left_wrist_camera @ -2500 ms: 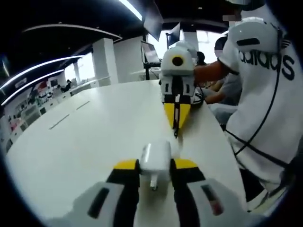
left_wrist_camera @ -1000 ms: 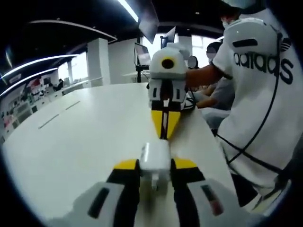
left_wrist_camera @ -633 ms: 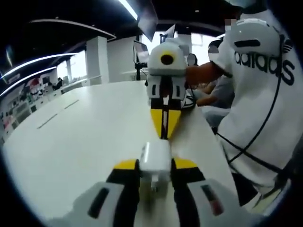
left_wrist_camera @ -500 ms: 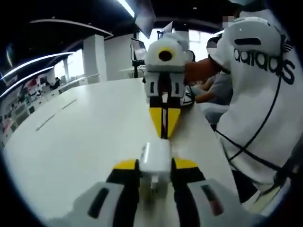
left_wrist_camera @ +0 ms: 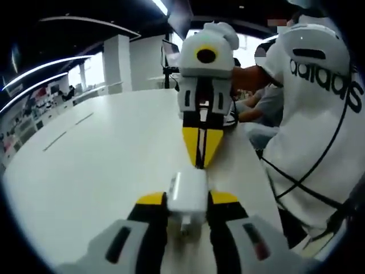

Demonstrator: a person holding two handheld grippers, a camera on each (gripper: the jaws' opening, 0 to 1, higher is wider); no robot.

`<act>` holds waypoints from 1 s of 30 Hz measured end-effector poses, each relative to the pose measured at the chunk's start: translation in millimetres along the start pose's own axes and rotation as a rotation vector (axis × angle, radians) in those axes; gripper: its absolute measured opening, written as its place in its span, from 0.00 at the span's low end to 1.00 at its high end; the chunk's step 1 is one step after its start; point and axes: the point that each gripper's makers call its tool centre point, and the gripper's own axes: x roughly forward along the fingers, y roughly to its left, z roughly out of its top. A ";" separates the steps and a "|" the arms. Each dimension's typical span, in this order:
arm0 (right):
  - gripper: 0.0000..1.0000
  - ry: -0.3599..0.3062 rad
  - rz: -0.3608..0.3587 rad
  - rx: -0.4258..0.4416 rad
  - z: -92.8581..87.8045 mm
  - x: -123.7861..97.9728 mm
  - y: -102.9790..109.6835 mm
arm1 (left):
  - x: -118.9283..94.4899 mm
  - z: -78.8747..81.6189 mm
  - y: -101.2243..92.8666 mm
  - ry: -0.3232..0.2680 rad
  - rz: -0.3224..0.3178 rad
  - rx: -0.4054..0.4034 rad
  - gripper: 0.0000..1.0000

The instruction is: Plug the desk Type‑C cable into the charger adapter.

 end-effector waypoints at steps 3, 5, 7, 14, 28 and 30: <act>0.02 -0.016 0.003 0.014 1.8 0.9 0.3 | 0.7 0.2 -0.2 -0.003 -0.001 0.008 0.26; 0.03 -0.041 0.009 0.024 2.9 2.5 1.2 | 0.1 0.1 -0.1 -0.014 -0.006 0.011 0.26; 0.03 -0.080 0.007 0.003 4.0 3.2 2.6 | -0.7 0.4 -0.8 -0.020 -0.009 0.021 0.26; 0.06 -0.175 -0.001 -0.017 -1.9 -3.2 -0.5 | -7.4 0.4 0.5 -0.038 -0.002 0.046 0.29; 0.04 -0.294 0.039 0.014 0.8 -0.8 -0.9 | -14.2 6.0 5.0 -0.069 -0.021 0.059 0.30; 0.04 -0.297 0.052 0.051 -0.2 0.8 -1.8 | -13.7 6.8 4.4 -0.070 -0.036 0.062 0.28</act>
